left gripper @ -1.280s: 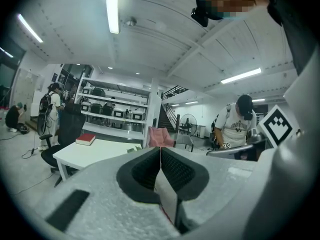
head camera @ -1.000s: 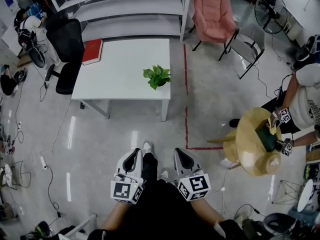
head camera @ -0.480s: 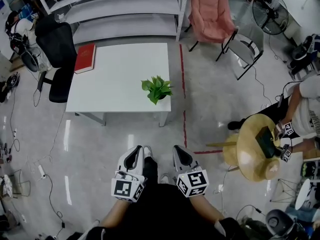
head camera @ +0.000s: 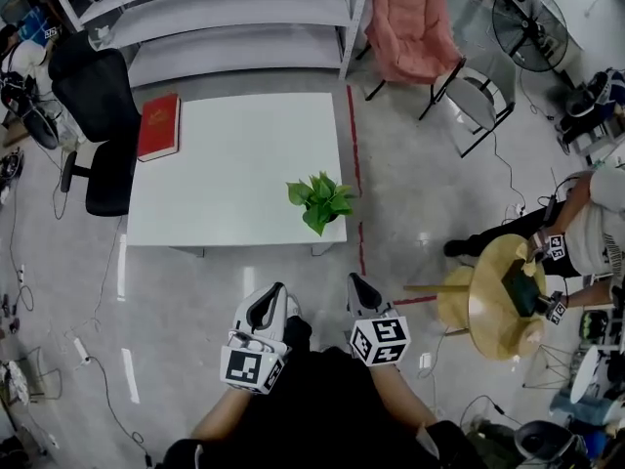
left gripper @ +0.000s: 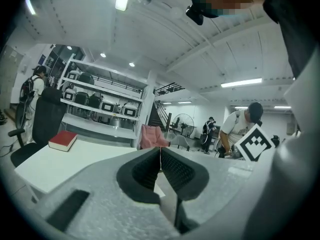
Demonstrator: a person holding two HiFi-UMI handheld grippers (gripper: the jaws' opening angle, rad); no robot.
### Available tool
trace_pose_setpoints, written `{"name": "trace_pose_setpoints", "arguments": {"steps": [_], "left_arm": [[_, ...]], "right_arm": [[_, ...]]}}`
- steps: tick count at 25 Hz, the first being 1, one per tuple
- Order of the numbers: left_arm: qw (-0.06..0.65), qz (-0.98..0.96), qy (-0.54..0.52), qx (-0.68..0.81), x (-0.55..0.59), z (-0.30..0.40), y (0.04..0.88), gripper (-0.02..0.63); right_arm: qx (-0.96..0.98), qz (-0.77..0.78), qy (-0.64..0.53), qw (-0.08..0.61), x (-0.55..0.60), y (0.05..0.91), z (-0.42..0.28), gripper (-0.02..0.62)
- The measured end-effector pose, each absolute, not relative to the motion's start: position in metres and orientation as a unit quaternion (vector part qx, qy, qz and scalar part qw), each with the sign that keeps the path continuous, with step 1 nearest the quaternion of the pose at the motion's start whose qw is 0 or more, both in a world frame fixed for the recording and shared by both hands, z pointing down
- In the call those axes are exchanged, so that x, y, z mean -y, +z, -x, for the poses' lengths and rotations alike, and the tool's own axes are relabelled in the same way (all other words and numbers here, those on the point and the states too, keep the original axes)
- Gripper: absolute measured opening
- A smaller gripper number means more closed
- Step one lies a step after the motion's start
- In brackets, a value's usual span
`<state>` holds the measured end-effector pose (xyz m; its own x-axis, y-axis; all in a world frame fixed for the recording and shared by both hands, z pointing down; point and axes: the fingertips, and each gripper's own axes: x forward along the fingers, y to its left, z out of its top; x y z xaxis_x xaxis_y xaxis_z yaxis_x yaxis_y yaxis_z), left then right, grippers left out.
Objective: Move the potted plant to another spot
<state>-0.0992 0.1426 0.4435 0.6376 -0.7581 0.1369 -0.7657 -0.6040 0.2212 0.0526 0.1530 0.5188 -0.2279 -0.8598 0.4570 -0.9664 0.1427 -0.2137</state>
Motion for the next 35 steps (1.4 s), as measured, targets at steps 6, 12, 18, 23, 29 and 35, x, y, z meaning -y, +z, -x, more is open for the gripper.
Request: {"name": "trace_pose_setpoints", "arguments": {"steps": [6, 12, 18, 23, 29, 35], "left_arm": [[0.130, -0.903, 0.011, 0.410, -0.102, 0.111, 0.442, 0.020], [0.130, -0.910, 0.005, 0.393, -0.082, 0.105, 0.434, 0.020], [0.130, -0.909, 0.002, 0.396, -0.054, 0.097, 0.437, 0.020], [0.129, -0.908, 0.004, 0.400, -0.026, 0.090, 0.437, 0.020], [0.135, -0.904, 0.016, 0.405, 0.006, 0.080, 0.446, 0.020], [0.144, -0.902, 0.024, 0.406, 0.038, 0.068, 0.454, 0.020]], "right_arm": [[0.722, -0.631, 0.254, 0.125, -0.106, 0.540, -0.055, 0.012], [0.705, -0.633, 0.290, 0.138, -0.075, 0.570, -0.058, 0.014], [0.690, -0.626, 0.332, 0.145, -0.044, 0.604, -0.071, 0.014], [0.673, -0.619, 0.370, 0.164, -0.019, 0.642, -0.084, 0.015], [0.657, -0.605, 0.413, 0.176, 0.006, 0.679, -0.093, 0.063], [0.647, -0.595, 0.441, 0.184, 0.030, 0.705, -0.100, 0.087]]}}
